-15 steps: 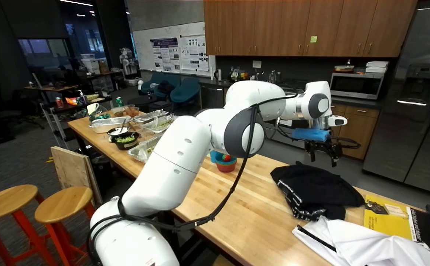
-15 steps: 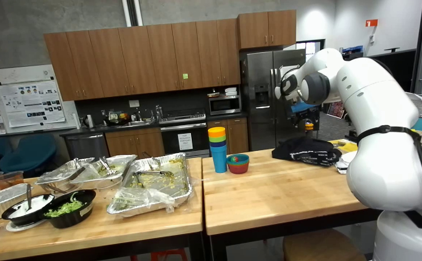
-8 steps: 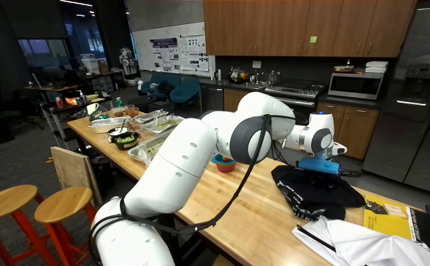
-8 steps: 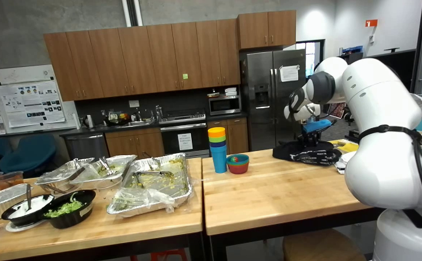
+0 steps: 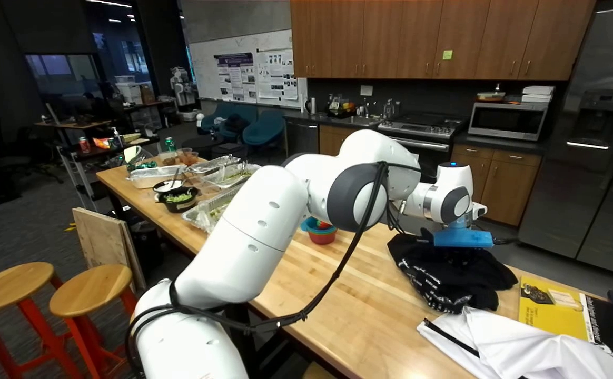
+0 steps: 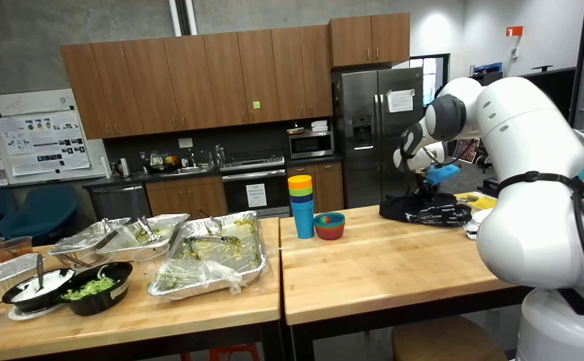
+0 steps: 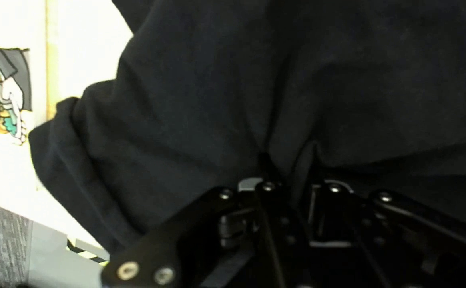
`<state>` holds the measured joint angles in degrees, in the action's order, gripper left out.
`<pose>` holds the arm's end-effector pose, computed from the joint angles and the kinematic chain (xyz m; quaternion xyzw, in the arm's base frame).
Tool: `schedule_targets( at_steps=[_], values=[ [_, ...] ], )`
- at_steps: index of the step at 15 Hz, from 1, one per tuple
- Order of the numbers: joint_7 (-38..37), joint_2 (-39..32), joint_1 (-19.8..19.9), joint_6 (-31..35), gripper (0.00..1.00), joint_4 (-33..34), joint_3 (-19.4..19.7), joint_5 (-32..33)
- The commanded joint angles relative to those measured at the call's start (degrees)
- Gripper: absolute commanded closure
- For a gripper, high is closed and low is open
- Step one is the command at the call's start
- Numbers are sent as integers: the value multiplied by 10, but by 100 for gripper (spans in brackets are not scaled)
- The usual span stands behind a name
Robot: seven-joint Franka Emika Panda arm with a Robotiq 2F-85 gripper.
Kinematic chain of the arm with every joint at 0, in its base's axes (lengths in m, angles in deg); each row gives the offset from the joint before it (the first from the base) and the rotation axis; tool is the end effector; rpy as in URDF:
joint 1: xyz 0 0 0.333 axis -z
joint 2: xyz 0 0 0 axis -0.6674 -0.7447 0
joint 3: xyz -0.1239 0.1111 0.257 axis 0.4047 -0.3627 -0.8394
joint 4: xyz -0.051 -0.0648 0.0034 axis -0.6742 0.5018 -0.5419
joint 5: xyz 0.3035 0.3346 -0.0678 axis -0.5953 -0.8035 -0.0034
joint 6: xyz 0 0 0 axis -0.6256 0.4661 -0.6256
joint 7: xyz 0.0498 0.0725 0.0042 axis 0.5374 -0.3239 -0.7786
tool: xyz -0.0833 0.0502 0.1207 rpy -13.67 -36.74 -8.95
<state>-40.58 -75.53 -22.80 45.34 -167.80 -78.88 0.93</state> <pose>0.7225 -0.3424 0.1875 0.9910 0.0692 0.0299 0.1108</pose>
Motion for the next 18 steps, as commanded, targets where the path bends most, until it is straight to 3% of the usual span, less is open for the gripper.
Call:
schedule_targets(
  at_steps=[1,5,10,15,18],
  values=[
    [59,62,17,-39,96,-83,-15,4],
    [120,125,22,-101,96,-157,-14,1],
    [175,181,13,-75,96,-245,-8,5],
    [162,232,-23,-16,96,-347,0,51],
    [119,287,-74,-7,96,-393,-24,65]
  ],
)
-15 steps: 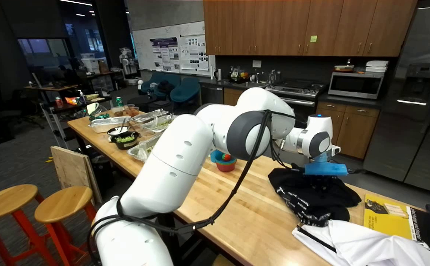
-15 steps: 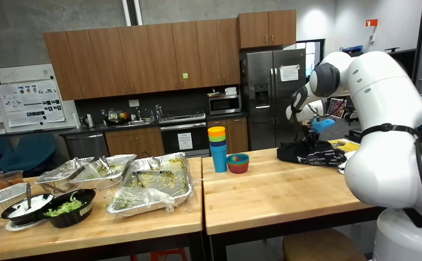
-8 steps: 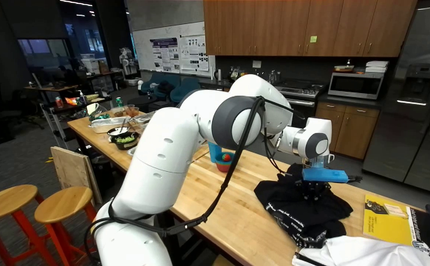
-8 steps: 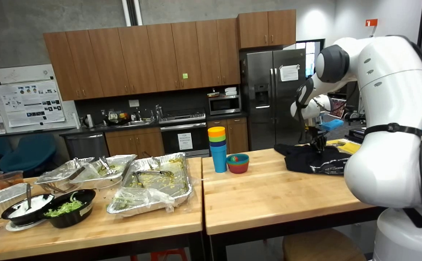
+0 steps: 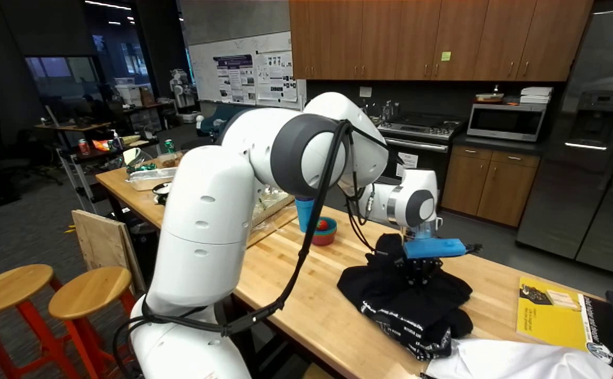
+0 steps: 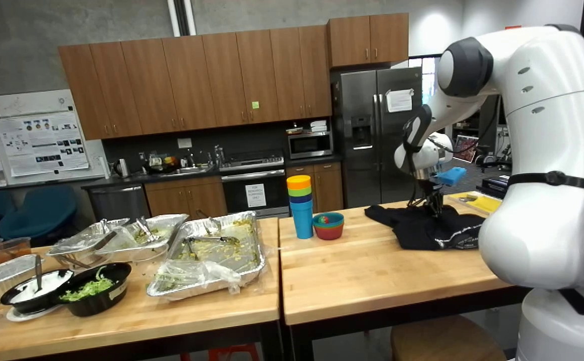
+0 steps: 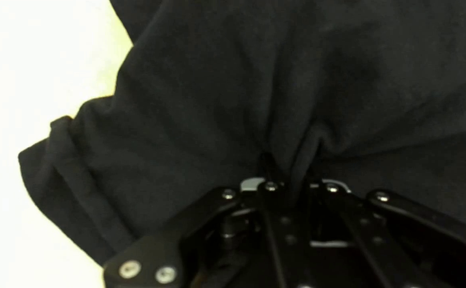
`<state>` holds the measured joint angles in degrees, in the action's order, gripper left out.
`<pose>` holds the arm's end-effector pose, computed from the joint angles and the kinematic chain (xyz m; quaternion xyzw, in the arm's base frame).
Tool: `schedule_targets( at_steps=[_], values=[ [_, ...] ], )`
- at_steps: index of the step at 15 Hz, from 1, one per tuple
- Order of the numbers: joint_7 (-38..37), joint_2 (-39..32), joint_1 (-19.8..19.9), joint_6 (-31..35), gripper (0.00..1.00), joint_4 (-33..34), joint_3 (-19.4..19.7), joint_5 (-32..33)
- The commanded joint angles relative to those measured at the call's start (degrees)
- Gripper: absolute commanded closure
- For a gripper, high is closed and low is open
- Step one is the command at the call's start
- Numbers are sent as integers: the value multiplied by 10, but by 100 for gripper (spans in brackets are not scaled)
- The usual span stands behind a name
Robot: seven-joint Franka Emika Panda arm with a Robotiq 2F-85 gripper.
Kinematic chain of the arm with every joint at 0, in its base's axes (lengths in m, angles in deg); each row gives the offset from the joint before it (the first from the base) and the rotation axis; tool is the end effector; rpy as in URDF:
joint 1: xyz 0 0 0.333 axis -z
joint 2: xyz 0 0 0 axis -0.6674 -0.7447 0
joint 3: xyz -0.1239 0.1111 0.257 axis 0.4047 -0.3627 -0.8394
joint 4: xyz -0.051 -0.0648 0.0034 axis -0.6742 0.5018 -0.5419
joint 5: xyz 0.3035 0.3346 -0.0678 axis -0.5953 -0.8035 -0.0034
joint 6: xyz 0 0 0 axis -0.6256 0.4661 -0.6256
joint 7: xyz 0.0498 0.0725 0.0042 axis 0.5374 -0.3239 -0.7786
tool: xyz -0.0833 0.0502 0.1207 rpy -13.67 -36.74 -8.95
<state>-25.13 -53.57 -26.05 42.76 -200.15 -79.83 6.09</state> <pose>0.5930 -0.2506 0.1800 0.9616 0.2542 -0.0834 0.0609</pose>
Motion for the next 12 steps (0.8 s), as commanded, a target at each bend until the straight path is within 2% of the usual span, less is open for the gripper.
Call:
schedule_targets(
  at_steps=[1,4,5,6,7,8,10,12],
  values=[
    [-43,80,-56,3,96,-72,-23,8],
    [-87,113,-99,-18,96,-81,-44,14],
    [-107,119,-110,-20,60,-83,-48,19],
    [-154,126,-122,-3,59,-88,-44,41],
    [-108,93,-110,-11,55,-65,-47,16],
    [-119,98,-117,-11,73,-65,-49,19],
    [-118,96,-117,-12,59,-66,-49,19],
    [-117,91,-113,-11,55,-65,-47,19]
  ],
)
